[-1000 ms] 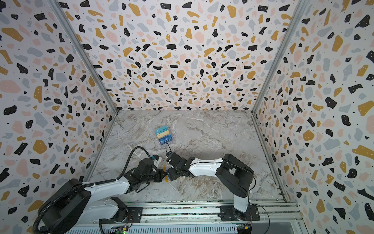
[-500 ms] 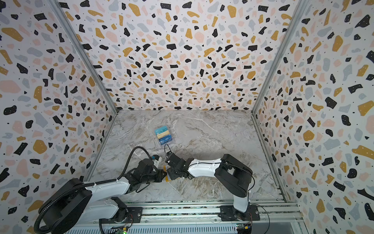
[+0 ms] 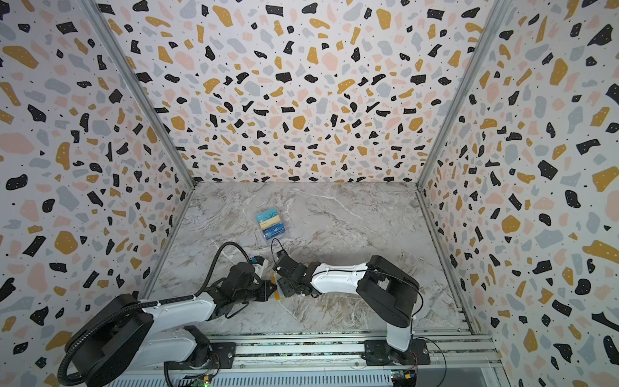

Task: Take the credit cards out of the card holder

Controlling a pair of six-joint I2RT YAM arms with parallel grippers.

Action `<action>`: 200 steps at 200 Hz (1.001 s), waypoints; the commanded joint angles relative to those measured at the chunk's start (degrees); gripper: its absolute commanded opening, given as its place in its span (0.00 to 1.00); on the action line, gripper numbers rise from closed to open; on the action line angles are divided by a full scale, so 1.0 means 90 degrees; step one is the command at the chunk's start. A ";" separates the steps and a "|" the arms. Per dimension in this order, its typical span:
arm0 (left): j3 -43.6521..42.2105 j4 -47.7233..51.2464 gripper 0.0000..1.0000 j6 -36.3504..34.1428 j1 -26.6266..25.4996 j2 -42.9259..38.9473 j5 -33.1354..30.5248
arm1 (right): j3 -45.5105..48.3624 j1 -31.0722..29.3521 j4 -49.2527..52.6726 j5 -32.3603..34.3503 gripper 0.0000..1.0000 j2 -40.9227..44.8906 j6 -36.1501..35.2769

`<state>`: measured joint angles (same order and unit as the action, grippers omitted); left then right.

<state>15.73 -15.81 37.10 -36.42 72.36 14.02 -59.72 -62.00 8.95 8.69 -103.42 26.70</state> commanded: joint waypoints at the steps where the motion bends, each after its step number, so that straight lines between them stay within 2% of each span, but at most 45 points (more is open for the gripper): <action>1: -0.0204 0.0322 0.00 -0.0071 -0.0015 0.0089 -0.0125 | 0.0083 0.0031 0.0330 0.0318 0.61 0.0327 0.0050; 109: -0.0214 0.0321 0.00 -0.0079 -0.0018 0.0100 -0.0128 | 0.0352 0.0236 0.0446 0.0539 0.52 0.0778 0.0172; 200: -0.0204 0.0327 0.00 -0.0135 -0.0015 0.0055 -0.0144 | 0.0633 0.0567 0.0705 0.0735 0.51 0.1259 0.0211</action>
<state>15.46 -16.34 36.99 -36.42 72.34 14.02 -54.89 -57.87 12.80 13.72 -95.15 28.08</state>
